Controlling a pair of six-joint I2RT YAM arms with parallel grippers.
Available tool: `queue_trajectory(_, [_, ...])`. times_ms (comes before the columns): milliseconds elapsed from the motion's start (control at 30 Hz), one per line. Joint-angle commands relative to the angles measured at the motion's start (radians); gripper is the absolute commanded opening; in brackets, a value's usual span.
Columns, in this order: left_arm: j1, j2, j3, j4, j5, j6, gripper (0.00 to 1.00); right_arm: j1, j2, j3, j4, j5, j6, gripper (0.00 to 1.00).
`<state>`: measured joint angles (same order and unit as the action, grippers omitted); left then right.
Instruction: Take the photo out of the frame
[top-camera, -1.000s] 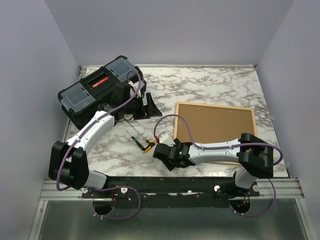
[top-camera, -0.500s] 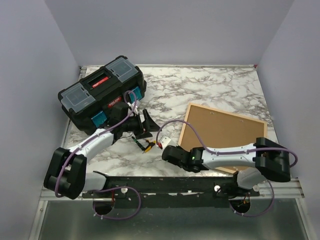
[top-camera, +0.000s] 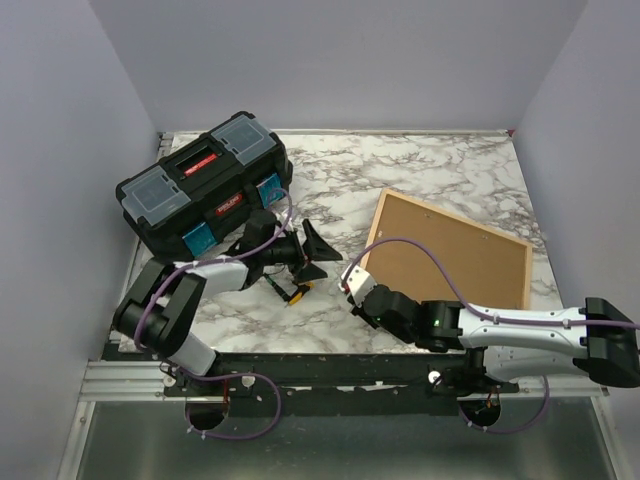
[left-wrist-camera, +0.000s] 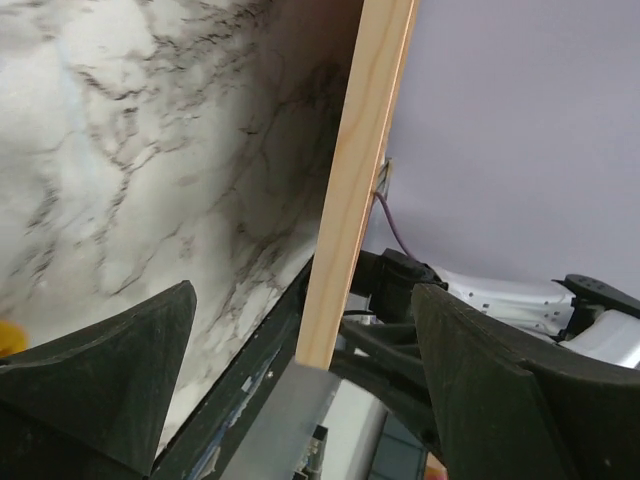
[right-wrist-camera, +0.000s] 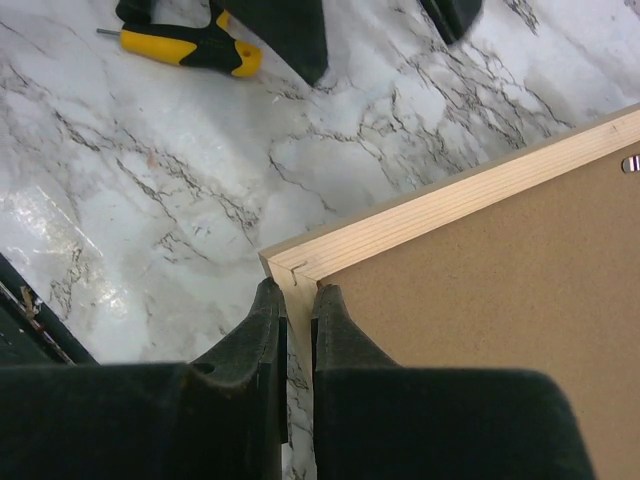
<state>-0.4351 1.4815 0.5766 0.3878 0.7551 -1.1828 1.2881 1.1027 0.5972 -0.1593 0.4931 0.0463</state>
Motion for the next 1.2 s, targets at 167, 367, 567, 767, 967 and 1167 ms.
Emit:
queue_trajectory(167, [-0.139, 0.225, 0.113, 0.317, 0.014, -0.156, 0.90, 0.002, -0.007, 0.041, 0.197, -0.048, -0.002, 0.01])
queue_trajectory(367, [-0.163, 0.281, 0.157, 0.308, -0.012, -0.155, 0.55, 0.002, 0.022, 0.068, 0.196, -0.055, -0.018, 0.01])
queue_trajectory(567, [-0.166, 0.294, 0.167, 0.259, -0.024, -0.115, 0.40, 0.002, 0.053, 0.093, 0.211, -0.061, -0.035, 0.01])
queue_trajectory(767, [-0.168, 0.298, 0.165, 0.241, -0.017, -0.086, 0.40, 0.002, 0.078, 0.107, 0.233, -0.051, -0.037, 0.01])
queue_trajectory(967, [-0.158, 0.273, 0.190, 0.204, 0.005, -0.048, 0.02, 0.001, 0.091, 0.113, 0.237, -0.026, -0.063, 0.01])
queue_trajectory(1167, [-0.090, 0.194, 0.241, 0.002, -0.012, 0.105, 0.00, 0.002, 0.086, 0.157, 0.068, 0.029, 0.096, 0.55])
